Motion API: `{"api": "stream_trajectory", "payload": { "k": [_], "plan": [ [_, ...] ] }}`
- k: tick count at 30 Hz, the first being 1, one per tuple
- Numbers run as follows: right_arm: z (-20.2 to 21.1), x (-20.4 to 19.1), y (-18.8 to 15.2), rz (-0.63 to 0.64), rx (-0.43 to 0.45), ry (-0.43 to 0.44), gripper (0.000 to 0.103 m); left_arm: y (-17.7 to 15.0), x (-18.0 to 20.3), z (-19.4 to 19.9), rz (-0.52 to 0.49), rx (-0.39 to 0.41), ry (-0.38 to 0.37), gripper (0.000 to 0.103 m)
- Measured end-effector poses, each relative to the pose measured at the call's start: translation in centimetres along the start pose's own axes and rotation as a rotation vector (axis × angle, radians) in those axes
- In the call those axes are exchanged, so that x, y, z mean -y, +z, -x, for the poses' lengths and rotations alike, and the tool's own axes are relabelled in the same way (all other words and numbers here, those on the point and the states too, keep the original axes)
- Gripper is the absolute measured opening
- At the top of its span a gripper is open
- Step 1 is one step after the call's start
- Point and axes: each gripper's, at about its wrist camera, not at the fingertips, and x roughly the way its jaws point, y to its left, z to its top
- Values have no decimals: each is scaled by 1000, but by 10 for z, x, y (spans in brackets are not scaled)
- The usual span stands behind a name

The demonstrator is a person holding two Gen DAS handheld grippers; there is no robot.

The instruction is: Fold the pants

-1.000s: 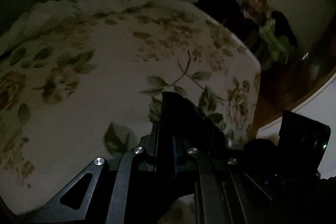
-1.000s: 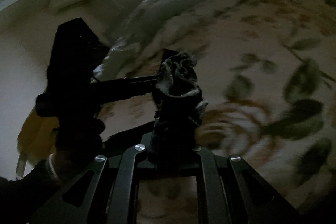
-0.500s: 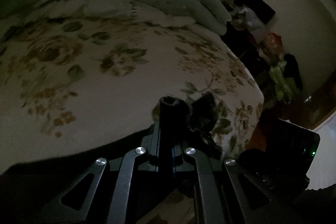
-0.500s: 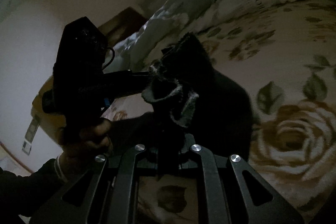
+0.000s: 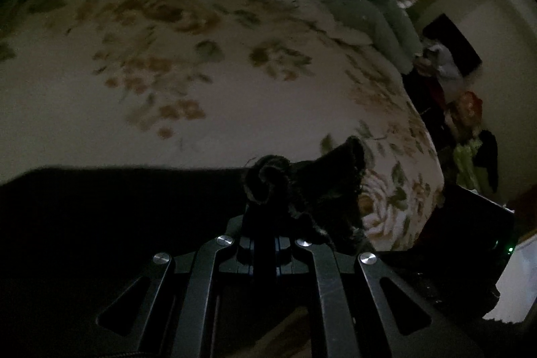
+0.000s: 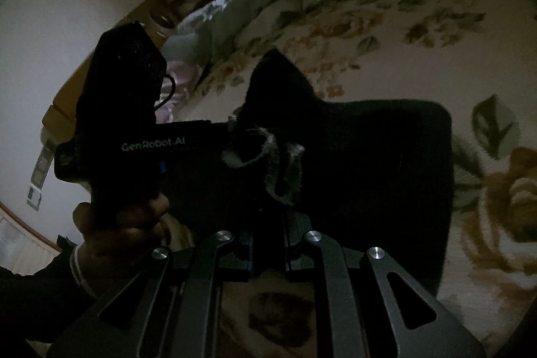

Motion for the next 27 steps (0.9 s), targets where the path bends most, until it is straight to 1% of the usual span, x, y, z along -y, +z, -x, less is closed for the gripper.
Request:
{"api": "stream_trajectory", "payload": {
  "k": [3,5,6,7,9,12,16,22,25,27],
  "plan": [
    [-10,-4,-1,3,-26,-5,18,-8,-14,1,41,-1,24,6],
    [-14,-7,-2,12,-46,-12,24,-15,-22,4,64,4,41,6],
    [-17,-8,-3,16,-57,-5,35,-18,-25,6,77,6,47,6],
    [-20,-9,-2,18,-64,2,44,-23,-29,9,94,11,54,6],
    [-25,-16,-3,44,-76,1,50,-30,-35,17,123,25,74,6],
    [-29,-24,-5,69,-89,6,51,-44,-44,34,164,56,111,6],
    [-27,-35,-4,81,-78,30,51,-64,-61,61,245,104,138,6],
    [-24,-52,-1,105,-66,47,51,-80,-75,92,301,155,167,6],
    [-26,-59,2,116,-71,52,51,-85,-82,107,329,187,188,11],
    [-28,-65,4,128,-74,57,51,-91,-89,118,359,206,193,16]
  ]
}}
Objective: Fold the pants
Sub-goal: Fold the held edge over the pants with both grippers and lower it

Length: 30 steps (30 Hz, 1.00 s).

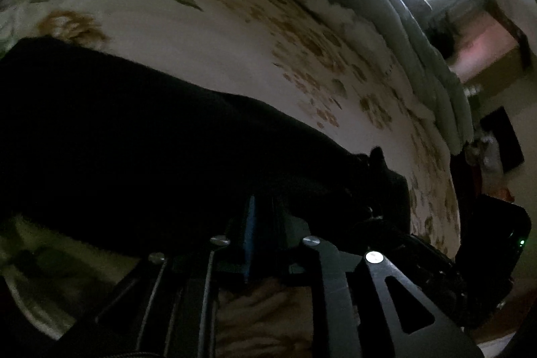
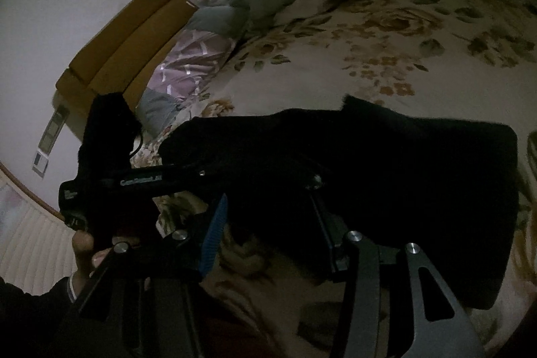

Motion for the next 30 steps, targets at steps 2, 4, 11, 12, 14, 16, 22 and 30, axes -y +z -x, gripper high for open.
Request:
{"api": "stream_trajectory", "payload": {
  "k": [2,4,11,12,14,16,22,30],
  "plan": [
    [-3,-5,4,15,-2,6,51,-1,-11,8,38,17,8,17],
    [-6,-11,9,28,-5,9,51,-3,-22,17,77,31,21,17],
    [-23,-31,32,79,-14,31,51,-17,-59,53,217,113,90,30],
    [-27,-34,35,88,-18,34,51,-19,-63,57,235,123,101,30],
    [-34,-40,42,105,-27,41,51,-23,-78,65,284,137,116,31],
    [-42,-47,48,120,-36,48,51,-26,-91,71,323,142,129,37],
    [-73,-67,67,178,-81,77,51,-27,-126,76,436,143,128,39],
    [-119,-83,90,254,-166,97,51,-17,-149,68,528,131,103,52]
  ]
}}
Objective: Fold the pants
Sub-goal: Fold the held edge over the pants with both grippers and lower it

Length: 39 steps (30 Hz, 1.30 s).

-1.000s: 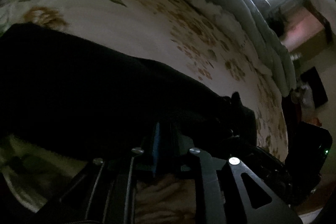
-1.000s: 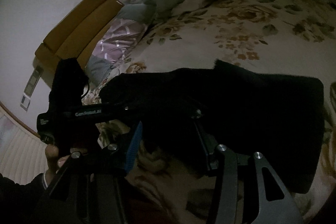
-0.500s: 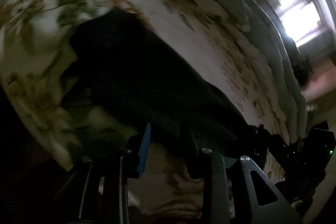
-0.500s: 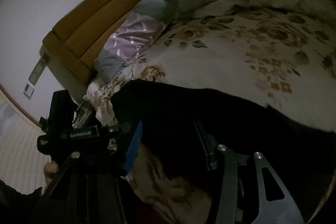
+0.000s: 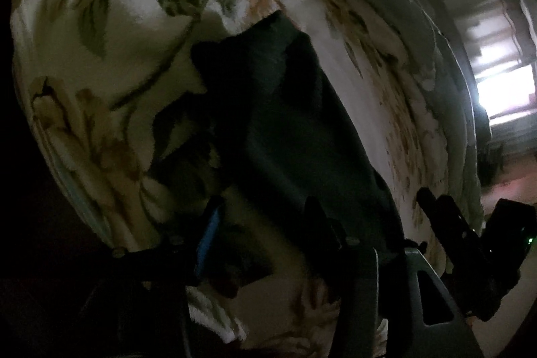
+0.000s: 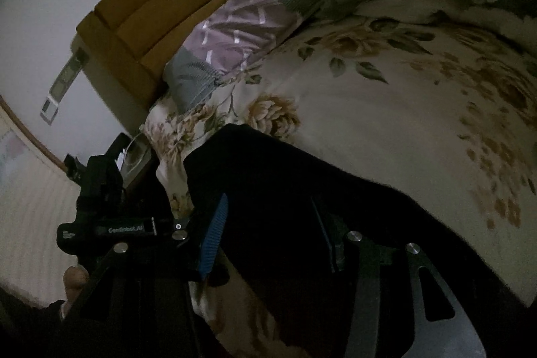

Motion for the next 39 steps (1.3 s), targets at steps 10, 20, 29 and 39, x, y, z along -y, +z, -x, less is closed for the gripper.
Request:
{"api": "stream_trajectory", "payload": {
  "k": [10,20,29,39],
  "plan": [
    [-54,4,41,59,-83,31,55,26,-10,-14,41,5,16,54],
    [-130,-7,74,185,-245,116,55,39,-12,-24,8,40,-2,52],
    [-191,-16,84,286,-425,162,55,50,-16,-35,34,43,-1,39],
    [-172,-21,80,266,-371,212,26,47,-9,-27,-2,92,20,16]
  ]
}}
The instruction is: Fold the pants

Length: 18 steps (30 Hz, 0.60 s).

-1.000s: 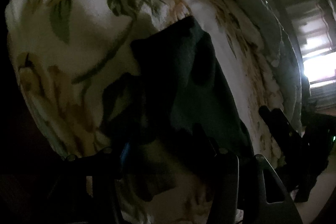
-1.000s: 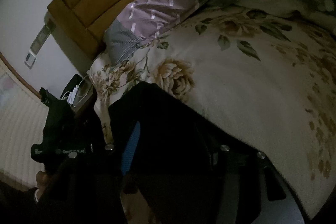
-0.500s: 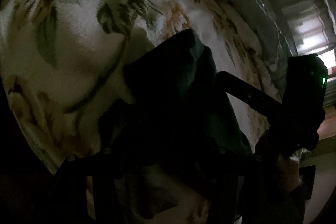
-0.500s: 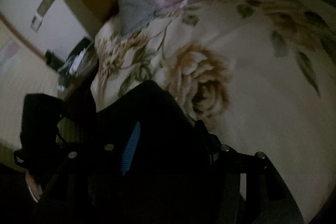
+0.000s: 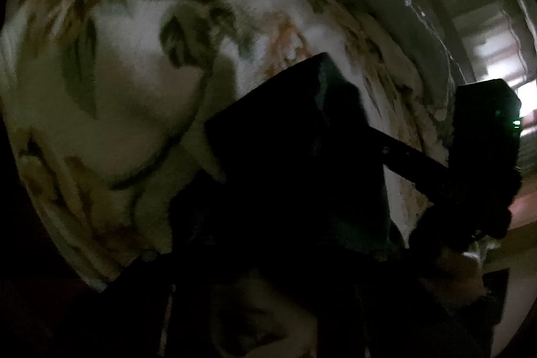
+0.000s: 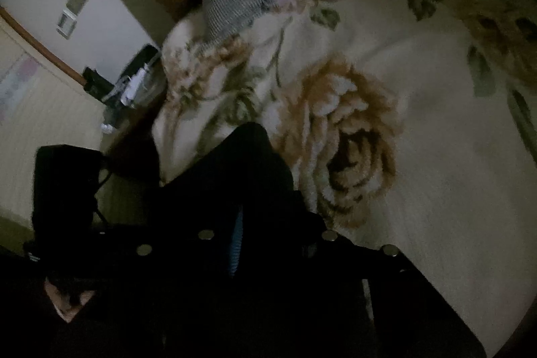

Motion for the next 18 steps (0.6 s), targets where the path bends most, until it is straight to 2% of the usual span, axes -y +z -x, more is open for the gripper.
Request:
{"api": "stream_trajectory", "payload": {
  "k": [4,9,15,18],
  "plan": [
    [34,-17,-11,15,88,7,23,-8,20,15,-76,51,17,14],
    [80,-34,-33,21,179,11,22,-18,45,39,-122,83,-19,13],
    [128,-36,-61,-6,273,6,22,-29,84,54,-230,107,-36,10],
    [139,-33,-69,-34,307,15,22,-41,101,57,-303,135,-1,10]
  ]
}}
